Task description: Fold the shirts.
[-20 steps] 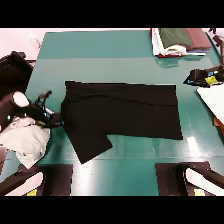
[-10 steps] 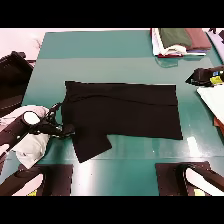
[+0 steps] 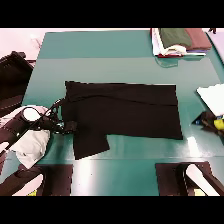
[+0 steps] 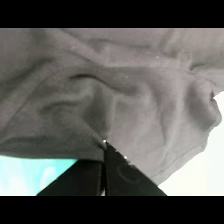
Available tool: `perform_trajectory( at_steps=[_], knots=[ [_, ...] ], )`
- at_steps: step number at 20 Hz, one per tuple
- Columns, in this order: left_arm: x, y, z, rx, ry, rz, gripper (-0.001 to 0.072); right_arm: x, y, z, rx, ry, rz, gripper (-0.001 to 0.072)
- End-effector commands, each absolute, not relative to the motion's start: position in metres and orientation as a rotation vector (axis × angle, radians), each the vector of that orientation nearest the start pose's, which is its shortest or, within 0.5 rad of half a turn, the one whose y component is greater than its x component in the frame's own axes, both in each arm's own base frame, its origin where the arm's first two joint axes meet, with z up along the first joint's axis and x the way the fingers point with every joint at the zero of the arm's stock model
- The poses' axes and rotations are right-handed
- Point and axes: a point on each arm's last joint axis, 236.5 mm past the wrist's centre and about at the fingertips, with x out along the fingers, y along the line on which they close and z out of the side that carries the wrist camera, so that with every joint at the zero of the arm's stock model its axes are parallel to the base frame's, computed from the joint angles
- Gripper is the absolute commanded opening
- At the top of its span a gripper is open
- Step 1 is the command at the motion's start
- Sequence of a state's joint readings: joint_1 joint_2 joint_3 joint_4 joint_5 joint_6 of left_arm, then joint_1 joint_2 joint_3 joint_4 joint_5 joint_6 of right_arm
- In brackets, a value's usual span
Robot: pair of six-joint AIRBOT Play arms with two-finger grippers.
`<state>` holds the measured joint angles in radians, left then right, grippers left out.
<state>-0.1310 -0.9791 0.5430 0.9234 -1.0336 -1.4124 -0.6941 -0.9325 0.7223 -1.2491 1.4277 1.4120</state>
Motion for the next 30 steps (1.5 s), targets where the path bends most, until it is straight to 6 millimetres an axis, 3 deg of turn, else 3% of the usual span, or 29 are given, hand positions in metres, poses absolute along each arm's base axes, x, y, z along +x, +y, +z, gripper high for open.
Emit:
perform_trajectory(
  at_steps=[1,4,9,10,11,12,14,16,19,21,24,27,30],
  knots=[
    [0.233,-0.155,-0.053,-0.451,1.41,-0.432,0.0023,0.168,-0.05,-0.073,0.94,1.488,-0.21,0.0478],
    [0.236,-0.155,-0.053,-0.452,1.399,-0.427,0.0023,0.185,-0.029,-0.087,1.016,1.451,-0.151,0.0477],
    [0.238,-0.151,-0.055,-0.432,1.392,-0.421,0.0023,0.214,-0.003,-0.09,0.904,1.478,-0.037,0.0424],
    [0.235,-0.149,-0.054,-0.408,1.406,-0.425,0.0022,0.218,0.001,-0.088,0.86,1.492,-0.011,0.0325],
    [0.233,-0.146,-0.053,-0.379,1.421,-0.43,0.0021,0.221,0.002,-0.085,0.814,1.502,0.008,0.0159],
    [0.23,-0.143,-0.05,-0.345,1.436,-0.437,0.0021,0.223,0.002,-0.08,0.754,1.512,0.029,0.0068],
    [0.224,-0.136,-0.038,-0.295,1.415,-0.439,0.002,0.217,-0.001,-0.064,0.628,1.54,0.056,0.002],
    [0.212,-0.127,-0.024,-0.265,1.402,-0.416,0.002,0.207,-0.014,-0.046,0.5,1.545,0.042,0.002],
    [0.178,-0.127,-0.003,-0.264,1.447,-0.441,0.0021,0.186,-0.034,-0.019,0.365,1.539,-0.02,0.002],
    [0.173,-0.126,0.006,-0.259,1.421,-0.448,0.0021,0.186,-0.038,-0.002,0.341,1.471,-0.045,0.0019],
    [0.203,-0.124,0.017,-0.255,1.294,-0.417,0.0021,0.202,-0.044,0.016,0.307,1.38,-0.057,0.0019],
    [0.26,-0.112,0.042,-0.217,1.112,-0.347,0.0022,0.235,-0.041,0.024,0.255,1.363,-0.007,0.0019],
    [0.324,-0.107,0.06,-0.211,1.004,-0.293,0.0022,0.284,-0.041,0.025,0.255,1.351,0.0,0.0019]
  ],
)
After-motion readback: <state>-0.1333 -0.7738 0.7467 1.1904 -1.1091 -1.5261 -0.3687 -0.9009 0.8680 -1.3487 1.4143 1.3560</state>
